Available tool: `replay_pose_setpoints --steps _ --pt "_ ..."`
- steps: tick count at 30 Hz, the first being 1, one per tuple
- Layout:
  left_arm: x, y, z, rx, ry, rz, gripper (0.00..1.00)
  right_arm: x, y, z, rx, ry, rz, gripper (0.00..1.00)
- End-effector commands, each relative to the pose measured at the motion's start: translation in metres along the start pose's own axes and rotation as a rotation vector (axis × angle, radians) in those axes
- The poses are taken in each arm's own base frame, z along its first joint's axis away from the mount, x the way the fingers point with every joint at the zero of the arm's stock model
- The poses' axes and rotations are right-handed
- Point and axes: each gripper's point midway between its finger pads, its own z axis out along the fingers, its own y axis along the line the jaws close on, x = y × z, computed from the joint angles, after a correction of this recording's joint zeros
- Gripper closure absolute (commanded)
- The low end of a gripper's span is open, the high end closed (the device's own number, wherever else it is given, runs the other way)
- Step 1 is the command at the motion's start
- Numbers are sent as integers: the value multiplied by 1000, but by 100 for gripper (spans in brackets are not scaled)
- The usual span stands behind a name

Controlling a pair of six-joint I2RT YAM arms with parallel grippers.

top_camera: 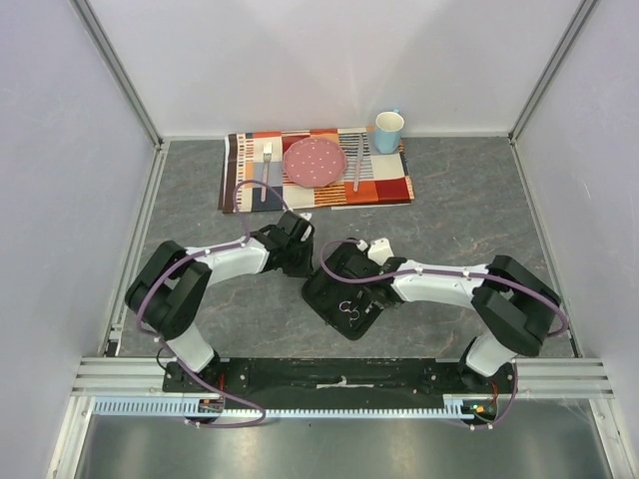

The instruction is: Sort the hair-cutting tools

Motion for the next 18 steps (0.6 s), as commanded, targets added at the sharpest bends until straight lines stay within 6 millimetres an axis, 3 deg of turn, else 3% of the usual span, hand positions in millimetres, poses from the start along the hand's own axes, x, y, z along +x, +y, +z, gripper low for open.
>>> replay_pose_setpoints --steps 1,5,15,18 --pt "50 32 -1 -91 94 -23 94 -28 36 17 -85 -56 10 100" --pt "59 34 -13 -77 76 -36 94 -49 56 21 -118 -76 -47 100" --pt "86 41 -35 -37 49 -91 94 -74 92 29 -231 -88 -187 100" --pt "88 43 -38 -42 42 -92 94 -82 87 29 -199 -103 -196 100"
